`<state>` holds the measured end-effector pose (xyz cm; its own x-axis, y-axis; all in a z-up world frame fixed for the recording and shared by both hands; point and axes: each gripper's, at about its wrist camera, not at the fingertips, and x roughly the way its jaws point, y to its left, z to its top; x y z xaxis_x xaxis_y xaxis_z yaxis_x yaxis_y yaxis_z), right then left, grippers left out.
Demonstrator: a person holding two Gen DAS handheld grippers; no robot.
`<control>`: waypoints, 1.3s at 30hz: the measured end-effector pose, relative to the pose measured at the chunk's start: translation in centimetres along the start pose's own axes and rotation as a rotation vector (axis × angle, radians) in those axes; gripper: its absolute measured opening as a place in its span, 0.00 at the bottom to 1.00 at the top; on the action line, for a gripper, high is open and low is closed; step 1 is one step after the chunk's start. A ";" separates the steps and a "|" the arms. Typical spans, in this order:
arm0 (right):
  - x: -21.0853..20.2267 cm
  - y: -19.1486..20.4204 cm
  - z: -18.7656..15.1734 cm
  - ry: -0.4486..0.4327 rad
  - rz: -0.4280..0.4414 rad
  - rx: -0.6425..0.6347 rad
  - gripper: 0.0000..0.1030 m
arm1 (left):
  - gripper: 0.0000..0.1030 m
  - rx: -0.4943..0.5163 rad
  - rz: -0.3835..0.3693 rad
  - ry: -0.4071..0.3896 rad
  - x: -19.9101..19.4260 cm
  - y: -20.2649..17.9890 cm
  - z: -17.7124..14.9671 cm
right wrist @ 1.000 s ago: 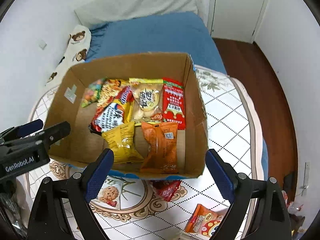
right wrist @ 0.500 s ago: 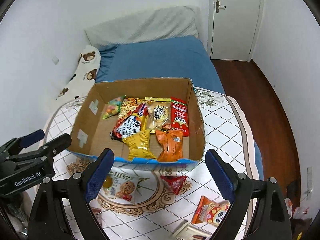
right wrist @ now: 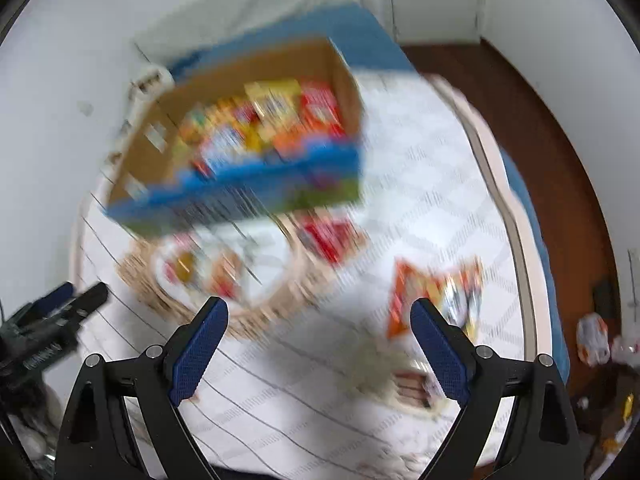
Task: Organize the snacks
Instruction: 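Move both tools back over the remaining snacks on the bed, then grasp the brown cake pack with the left tool while the right tool grasps the Franzzi cookie pack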
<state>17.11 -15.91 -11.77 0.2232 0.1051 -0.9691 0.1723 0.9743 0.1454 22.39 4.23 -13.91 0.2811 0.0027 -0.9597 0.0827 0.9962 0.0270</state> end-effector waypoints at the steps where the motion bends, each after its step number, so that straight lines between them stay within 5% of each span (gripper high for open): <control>1: 1.6 -0.4 -1.0 0.055 -0.022 -0.036 0.92 | 0.85 0.007 0.011 0.035 1.3 0.0 -0.9; 7: 8.0 0.5 -5.4 0.235 -0.238 -0.351 0.92 | 0.85 0.031 0.055 0.185 6.9 0.3 -5.2; 12: 12.1 1.0 -6.6 0.316 -0.361 -0.511 0.91 | 0.85 0.008 0.056 0.232 8.9 0.5 -6.8; 19: 12.7 -0.8 -5.0 0.332 -0.175 -0.281 0.64 | 0.85 -0.081 0.059 0.255 9.1 3.1 -8.4; 27: 12.2 -3.4 -3.6 0.295 0.174 0.166 0.67 | 0.85 -0.184 -0.004 0.340 11.1 5.1 -10.1; 30: 11.4 -2.9 -2.9 0.281 0.175 0.155 0.79 | 0.85 -0.180 -0.051 0.403 13.1 4.7 -10.5; 33: 11.0 -2.1 -3.5 0.271 0.127 0.079 0.79 | 0.85 -0.175 -0.095 0.423 14.5 3.7 -11.1; 35: 11.3 -1.7 -4.5 0.278 0.089 0.020 0.79 | 0.77 -0.158 -0.090 0.378 14.2 2.9 -11.1; 37: 11.6 -0.9 -5.7 0.293 0.033 -0.047 0.79 | 0.53 -0.135 -0.097 0.366 14.1 1.9 -10.6; 39: 12.4 -0.5 -6.6 0.321 -0.005 -0.087 0.79 | 0.53 -0.106 -0.098 0.356 13.7 0.5 -10.3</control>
<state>13.45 -13.73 -25.15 -0.0931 0.1444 -0.9851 0.0873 0.9868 0.1364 16.41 5.69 -29.91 -0.0749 -0.0815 -0.9939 -0.0115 0.9967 -0.0809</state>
